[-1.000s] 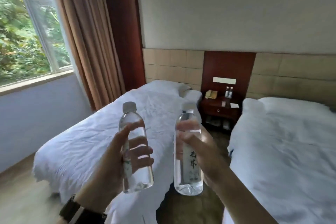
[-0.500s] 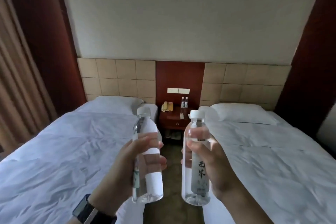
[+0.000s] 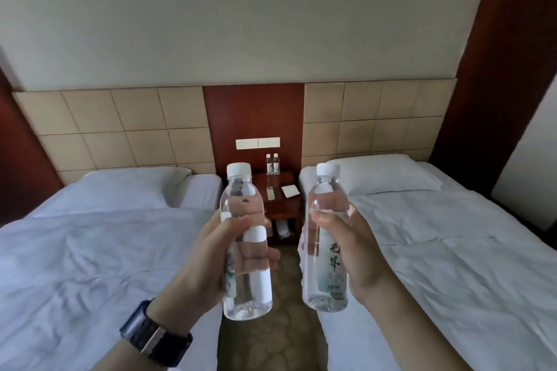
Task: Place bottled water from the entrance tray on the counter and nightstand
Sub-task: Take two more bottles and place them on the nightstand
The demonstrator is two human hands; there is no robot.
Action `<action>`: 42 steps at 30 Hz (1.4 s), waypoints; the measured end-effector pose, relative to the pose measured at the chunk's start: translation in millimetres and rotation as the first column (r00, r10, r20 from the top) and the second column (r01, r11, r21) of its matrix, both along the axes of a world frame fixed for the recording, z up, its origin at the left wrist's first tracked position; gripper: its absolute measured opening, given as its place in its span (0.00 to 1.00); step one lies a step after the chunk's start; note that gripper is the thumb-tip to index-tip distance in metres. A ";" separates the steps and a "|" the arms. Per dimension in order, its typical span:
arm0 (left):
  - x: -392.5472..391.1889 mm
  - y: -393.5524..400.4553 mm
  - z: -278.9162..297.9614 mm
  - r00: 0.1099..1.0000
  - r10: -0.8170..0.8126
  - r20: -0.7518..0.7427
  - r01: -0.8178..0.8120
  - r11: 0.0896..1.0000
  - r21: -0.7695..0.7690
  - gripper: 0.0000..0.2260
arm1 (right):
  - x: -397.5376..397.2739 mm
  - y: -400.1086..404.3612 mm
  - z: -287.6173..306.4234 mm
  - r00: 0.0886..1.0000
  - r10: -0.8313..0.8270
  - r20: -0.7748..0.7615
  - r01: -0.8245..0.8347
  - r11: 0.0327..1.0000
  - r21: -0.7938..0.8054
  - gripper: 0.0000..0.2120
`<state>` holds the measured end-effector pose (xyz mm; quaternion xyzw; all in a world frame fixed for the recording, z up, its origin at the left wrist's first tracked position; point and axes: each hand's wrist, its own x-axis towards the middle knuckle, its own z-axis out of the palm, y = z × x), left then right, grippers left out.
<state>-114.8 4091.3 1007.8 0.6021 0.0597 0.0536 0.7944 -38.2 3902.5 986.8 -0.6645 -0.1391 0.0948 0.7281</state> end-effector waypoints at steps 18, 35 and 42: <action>393.3 185.4 -12.7 0.999 0.049 -0.011 -0.050 0.992 -0.115 0.26 | 415.7 181.9 3.0 0.997 0.059 -0.046 -0.062 0.996 -0.071 0.23; 748.7 322.1 -59.0 0.988 0.153 -0.003 -0.140 0.915 0.379 0.15 | 751.7 292.6 -41.1 0.993 0.032 -0.110 -0.048 0.988 -0.150 0.29; 900.8 354.7 -153.3 0.947 0.317 -0.043 -0.253 0.823 0.508 0.22 | 910.6 308.8 -137.3 0.985 0.024 -0.173 -0.058 0.980 -0.188 0.32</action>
